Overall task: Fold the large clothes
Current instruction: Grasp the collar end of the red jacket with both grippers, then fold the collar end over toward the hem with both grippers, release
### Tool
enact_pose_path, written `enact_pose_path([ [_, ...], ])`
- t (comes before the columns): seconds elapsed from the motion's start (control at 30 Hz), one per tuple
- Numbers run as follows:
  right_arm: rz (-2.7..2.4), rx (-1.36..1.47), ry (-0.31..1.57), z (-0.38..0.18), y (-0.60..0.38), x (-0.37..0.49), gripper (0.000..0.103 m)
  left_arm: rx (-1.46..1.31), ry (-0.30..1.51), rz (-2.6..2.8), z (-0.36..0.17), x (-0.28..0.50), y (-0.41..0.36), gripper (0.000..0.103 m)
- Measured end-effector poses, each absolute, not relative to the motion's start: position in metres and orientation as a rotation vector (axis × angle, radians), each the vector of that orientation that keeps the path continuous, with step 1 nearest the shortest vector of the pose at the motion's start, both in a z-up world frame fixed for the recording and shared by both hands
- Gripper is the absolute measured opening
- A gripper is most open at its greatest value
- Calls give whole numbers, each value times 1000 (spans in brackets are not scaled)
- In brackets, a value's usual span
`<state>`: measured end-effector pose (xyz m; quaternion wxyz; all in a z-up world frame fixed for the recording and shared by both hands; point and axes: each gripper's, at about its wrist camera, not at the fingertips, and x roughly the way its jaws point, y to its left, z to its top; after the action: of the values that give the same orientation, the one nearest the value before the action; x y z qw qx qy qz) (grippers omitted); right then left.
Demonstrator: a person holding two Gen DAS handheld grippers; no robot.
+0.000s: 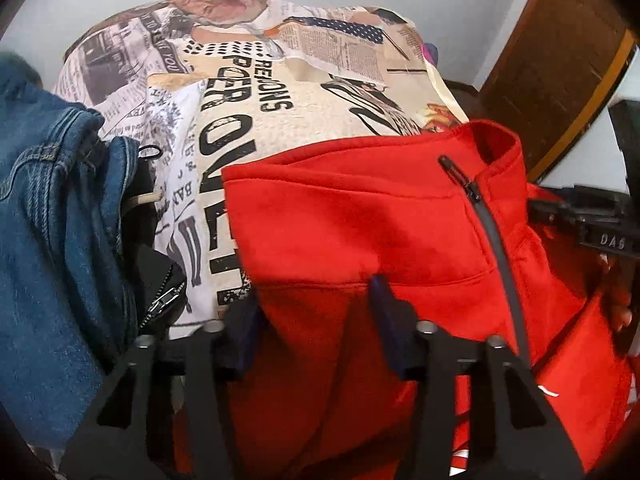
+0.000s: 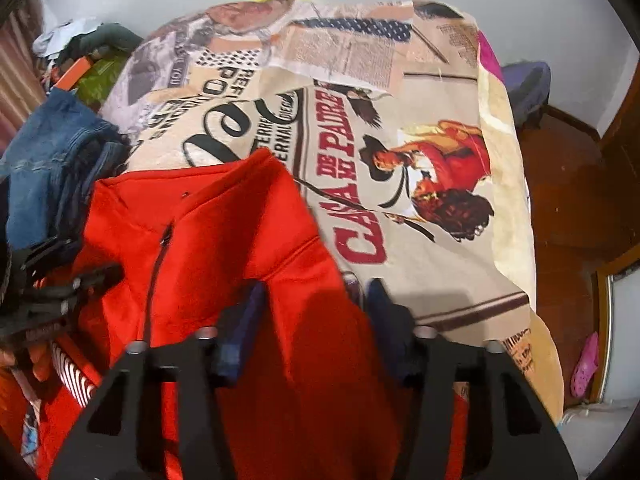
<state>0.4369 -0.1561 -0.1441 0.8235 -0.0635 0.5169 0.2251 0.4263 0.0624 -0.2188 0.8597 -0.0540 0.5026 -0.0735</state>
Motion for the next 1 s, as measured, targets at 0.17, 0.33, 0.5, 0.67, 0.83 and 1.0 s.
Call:
enact_pose_path([
  [0.17, 447, -64, 1103, -134, -168, 441, 7, -13, 1031, -100, -203, 426, 51, 5],
  [0.33, 426, 23, 1001, -88, -176, 428, 6, -63, 933, -83, -156, 422, 57, 3],
  [0.5, 466, 17, 913, -38, -175, 395, 6, -92, 876, -120, -117, 398, 65, 3],
  [0.67, 504, -16, 893, -21, -177, 354, 6, -69, 841, -153, -95, 356, 63, 3],
  [0.83, 509, -68, 890, -22, -182, 310, 6, -30, 812, -182, -79, 307, 56, 3],
  [1.0, 525, -28, 872, -25, -197, 273, 6, -61, 811, -212, -79, 264, 54, 3],
])
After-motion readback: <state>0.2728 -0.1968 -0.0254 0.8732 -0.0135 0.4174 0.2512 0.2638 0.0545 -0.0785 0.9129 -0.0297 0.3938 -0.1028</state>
